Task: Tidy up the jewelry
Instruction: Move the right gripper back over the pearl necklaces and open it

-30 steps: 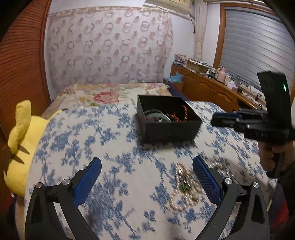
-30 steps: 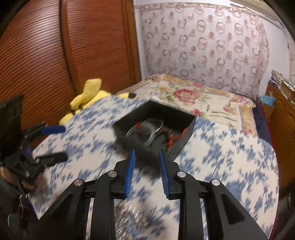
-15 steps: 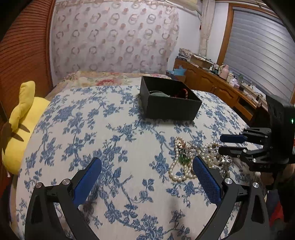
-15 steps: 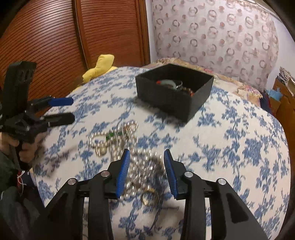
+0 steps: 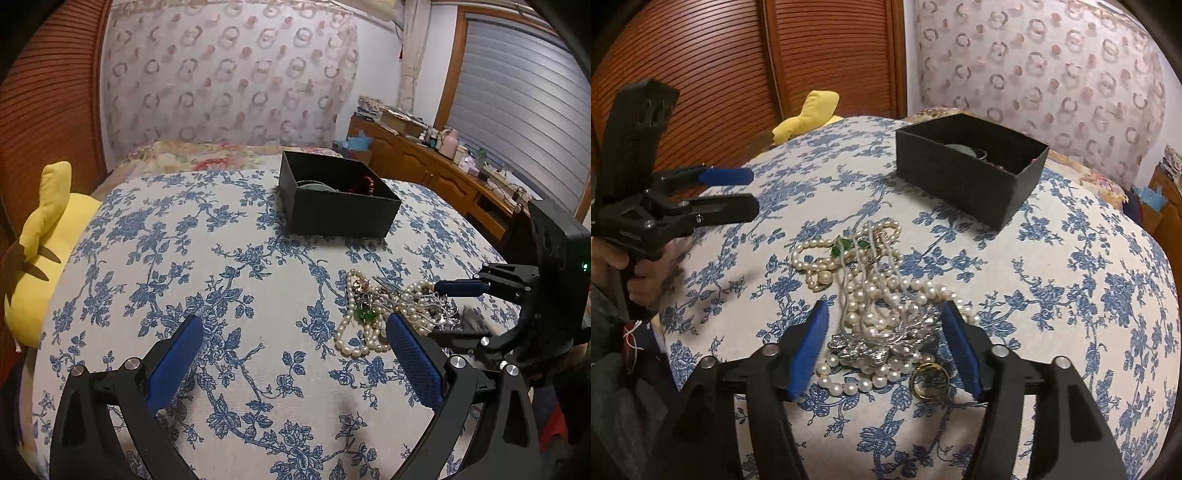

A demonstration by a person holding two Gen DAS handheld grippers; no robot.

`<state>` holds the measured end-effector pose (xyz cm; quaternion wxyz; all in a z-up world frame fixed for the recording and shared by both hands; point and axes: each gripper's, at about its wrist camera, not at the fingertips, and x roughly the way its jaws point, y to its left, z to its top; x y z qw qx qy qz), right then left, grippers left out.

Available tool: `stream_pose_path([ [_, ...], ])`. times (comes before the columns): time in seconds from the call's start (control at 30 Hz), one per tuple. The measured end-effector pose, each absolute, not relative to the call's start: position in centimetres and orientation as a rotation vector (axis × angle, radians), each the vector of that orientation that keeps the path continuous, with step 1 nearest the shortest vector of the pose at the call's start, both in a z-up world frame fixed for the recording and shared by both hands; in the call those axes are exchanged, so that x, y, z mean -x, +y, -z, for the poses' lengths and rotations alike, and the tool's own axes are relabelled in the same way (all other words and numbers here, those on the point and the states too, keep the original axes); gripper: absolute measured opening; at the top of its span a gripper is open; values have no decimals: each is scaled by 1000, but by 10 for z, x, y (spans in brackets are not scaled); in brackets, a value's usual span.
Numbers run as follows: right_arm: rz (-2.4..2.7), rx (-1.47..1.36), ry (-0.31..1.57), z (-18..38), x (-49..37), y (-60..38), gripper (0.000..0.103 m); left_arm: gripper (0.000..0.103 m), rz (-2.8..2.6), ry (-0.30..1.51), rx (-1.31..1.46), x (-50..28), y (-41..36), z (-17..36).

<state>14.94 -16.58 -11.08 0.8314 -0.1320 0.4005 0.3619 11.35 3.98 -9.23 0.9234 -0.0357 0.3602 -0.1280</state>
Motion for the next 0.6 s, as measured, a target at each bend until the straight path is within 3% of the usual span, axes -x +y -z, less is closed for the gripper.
stream_pose_path([
  [0.6, -713, 302, 796, 102, -141, -174, 64, 96, 283, 762, 37, -112, 26, 96],
])
